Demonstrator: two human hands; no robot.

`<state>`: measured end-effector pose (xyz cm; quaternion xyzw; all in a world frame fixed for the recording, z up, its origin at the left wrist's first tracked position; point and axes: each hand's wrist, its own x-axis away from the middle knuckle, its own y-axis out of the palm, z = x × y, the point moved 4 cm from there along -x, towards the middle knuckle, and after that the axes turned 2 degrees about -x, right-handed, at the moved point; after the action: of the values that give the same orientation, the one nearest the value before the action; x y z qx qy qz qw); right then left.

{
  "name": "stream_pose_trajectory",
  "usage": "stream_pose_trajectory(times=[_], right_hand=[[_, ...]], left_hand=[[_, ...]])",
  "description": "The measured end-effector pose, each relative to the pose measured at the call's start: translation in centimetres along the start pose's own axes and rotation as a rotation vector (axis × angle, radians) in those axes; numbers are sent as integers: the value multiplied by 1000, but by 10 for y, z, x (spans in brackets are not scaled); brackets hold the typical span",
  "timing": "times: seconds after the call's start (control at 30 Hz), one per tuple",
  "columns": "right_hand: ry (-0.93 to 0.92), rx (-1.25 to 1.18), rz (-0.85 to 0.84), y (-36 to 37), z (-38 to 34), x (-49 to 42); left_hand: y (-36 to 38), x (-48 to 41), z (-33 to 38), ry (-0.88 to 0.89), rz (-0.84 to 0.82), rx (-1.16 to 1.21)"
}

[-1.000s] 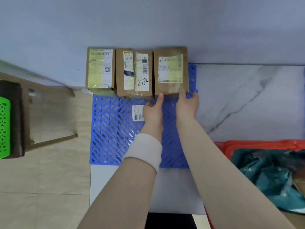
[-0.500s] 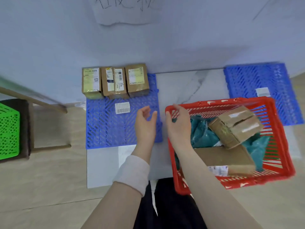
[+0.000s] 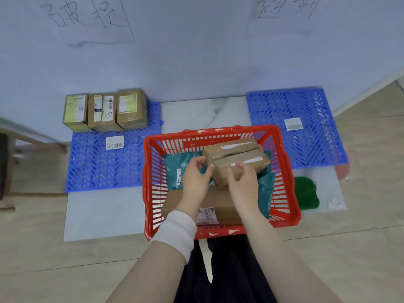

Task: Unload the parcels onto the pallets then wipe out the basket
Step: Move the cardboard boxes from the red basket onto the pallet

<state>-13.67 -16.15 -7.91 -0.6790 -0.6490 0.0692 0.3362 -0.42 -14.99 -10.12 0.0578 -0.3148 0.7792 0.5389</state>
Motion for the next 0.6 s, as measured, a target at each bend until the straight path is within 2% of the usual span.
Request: stream_pose_trajectory(times=[0.17, 0.33, 0.43, 0.6], right_hand=[[309, -180, -50, -12, 41, -10], [621, -386, -130, 5, 73, -30], [680, -499, -179, 19, 79, -46], [772, -555, -149, 31, 80, -59]], left_hand=[[16, -1, -8, -92, -17, -61], [36, -32, -26, -312, -59, 66], [50, -48, -33, -413, -49, 149], [58, -60, -39, -469, -56, 254]])
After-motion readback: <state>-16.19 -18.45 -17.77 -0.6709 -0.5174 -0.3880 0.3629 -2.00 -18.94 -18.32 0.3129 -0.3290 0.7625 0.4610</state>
